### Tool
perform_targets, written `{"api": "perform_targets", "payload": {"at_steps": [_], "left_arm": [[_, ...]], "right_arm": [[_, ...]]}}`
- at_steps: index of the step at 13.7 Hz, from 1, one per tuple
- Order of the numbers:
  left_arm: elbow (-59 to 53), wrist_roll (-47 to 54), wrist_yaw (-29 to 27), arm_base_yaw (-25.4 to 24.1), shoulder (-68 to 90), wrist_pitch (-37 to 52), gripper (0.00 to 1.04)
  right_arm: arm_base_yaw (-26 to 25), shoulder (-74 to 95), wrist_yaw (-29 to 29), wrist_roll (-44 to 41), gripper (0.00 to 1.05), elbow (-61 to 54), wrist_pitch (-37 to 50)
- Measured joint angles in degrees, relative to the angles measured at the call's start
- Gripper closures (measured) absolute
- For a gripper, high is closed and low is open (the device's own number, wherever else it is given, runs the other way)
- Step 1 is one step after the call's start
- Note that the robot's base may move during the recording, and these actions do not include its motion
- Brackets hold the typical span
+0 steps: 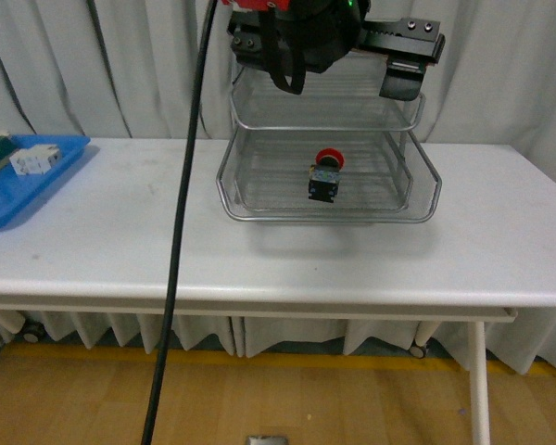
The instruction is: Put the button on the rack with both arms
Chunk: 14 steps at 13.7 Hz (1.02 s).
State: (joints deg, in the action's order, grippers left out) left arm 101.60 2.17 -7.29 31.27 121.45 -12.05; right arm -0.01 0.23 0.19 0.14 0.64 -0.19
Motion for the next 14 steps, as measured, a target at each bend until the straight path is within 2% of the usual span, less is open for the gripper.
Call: {"api": "perform_targets", "payload": {"at_steps": [3, 4, 5, 6, 7, 10, 11, 14], "left_arm": [[-28.68, 7.61, 1.42, 1.11, -22.14, 13.77, 0.07], [-39.41, 7.89, -3.39, -0.07, -31.08, 23.23, 0.11], [-47.89, 4.79, -11.98, -1.95, -36.83, 35.39, 0.22], [-58.53, 1.07, -17.22, -5.77, -44.09, 46.8, 0.36], [-65.99, -0.52, -16.9, -9.03, -48.57, 52.35, 0.49], [-81.99, -1.77, -8.92, -15.02, -57.7, 54.8, 0.92], [-83.73, -1.79, -7.74, -16.39, -60.15, 55.15, 1.01], [-88.04, -1.99, -5.25, -19.54, -65.11, 54.86, 1.03]], "right_arm": [[0.0, 0.0, 0.0, 0.0, 0.06, 0.0, 0.02], [0.0, 0.0, 0.0, 0.0, 0.06, -0.02, 0.0], [0.0, 0.0, -0.04, 0.0, 0.06, 0.0, 0.0], [0.0, 0.0, 0.0, 0.0, 0.06, -0.02, -0.02], [0.0, 0.0, -0.02, 0.0, 0.06, -0.02, -0.02], [0.0, 0.0, -0.13, 0.0, 0.06, 0.0, 0.0], [0.0, 0.0, -0.13, 0.0, 0.06, -0.02, 0.0], [0.0, 0.0, -0.15, 0.0, 0.06, -0.02, 0.0]]}}
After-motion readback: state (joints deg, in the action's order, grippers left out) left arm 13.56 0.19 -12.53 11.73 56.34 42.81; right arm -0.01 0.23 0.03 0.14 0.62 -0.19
